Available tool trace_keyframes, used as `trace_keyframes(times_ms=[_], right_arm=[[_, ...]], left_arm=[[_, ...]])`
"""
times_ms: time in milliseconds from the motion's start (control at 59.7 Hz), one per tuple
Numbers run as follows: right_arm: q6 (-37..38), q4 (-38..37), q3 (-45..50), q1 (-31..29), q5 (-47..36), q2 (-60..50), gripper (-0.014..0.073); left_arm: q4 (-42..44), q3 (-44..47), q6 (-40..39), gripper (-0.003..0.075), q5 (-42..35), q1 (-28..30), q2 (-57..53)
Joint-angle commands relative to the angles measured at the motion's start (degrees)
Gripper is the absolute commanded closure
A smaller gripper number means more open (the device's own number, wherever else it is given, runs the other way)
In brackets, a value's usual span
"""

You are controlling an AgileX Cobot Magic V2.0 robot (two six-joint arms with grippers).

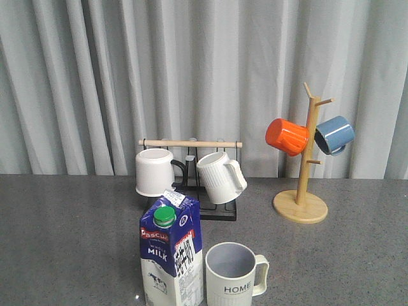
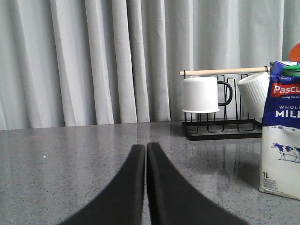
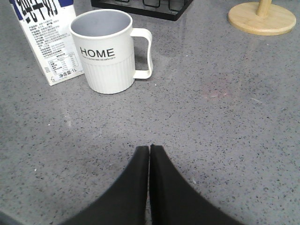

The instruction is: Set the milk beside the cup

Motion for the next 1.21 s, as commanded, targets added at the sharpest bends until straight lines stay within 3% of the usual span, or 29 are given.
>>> trace_keyframes(times_ms=[0,134,268,419,704,1190], right_arm=[[-0.05,-1.23,0.77,-0.62,-9.81,-1.92,0.0599],[1.95,-1.24,6.81,-6.55,-18.88,-8.58,0.0599],[4.05,-2.41,9.9,-12.51,-18.16,-16.9,0.0599],[10.19,-9.48,13.33,-17.52,-17.39,-24.8,0.0599],[29.97,-26.63,20.46,-18.48,-18.92,-32.33,0.0599],[29.32,-26.76,21.39,-18.54,-19.26,-33.69,0.0599]], left_arm=[[-0.16,1.48,-0.52,0.0727,-4.16,0.07,-0.13],[-0.16,1.48,-0.52,0.0727,-4.16,0.07,-0.13],[-0.16,1.48,-0.52,0.0727,-4.16,0.07,-0.13],[-0.16,1.48,-0.52,0.0727,-4.16,0.07,-0.13],[-0.16,1.48,-0.52,0.0727,-4.16,0.07,-0.13],[-0.16,1.48,-0.52,0.0727,-4.16,0.07,-0.13]])
